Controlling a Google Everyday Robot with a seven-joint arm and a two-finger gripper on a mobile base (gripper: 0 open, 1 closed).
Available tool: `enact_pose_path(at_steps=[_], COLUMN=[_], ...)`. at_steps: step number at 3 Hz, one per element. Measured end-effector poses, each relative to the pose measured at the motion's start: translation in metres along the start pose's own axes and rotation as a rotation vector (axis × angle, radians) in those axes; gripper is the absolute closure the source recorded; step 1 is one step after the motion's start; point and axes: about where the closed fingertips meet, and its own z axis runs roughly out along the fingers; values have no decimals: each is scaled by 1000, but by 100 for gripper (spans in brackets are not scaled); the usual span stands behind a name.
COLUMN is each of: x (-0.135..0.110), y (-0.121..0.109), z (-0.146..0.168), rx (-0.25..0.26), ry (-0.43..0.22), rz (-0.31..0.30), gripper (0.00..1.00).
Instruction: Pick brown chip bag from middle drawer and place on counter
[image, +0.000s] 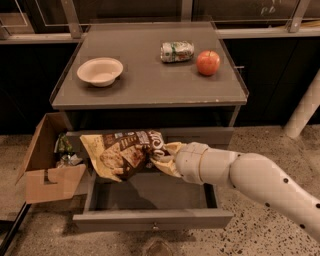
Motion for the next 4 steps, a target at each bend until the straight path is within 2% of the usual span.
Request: enact_pose_path(at_steps=[2, 4], x=[-56, -103], y=[-17, -51], z=[-25, -41], rx=[77, 160], ry=[-5, -19], rz=[-81, -155], gripper=[100, 100])
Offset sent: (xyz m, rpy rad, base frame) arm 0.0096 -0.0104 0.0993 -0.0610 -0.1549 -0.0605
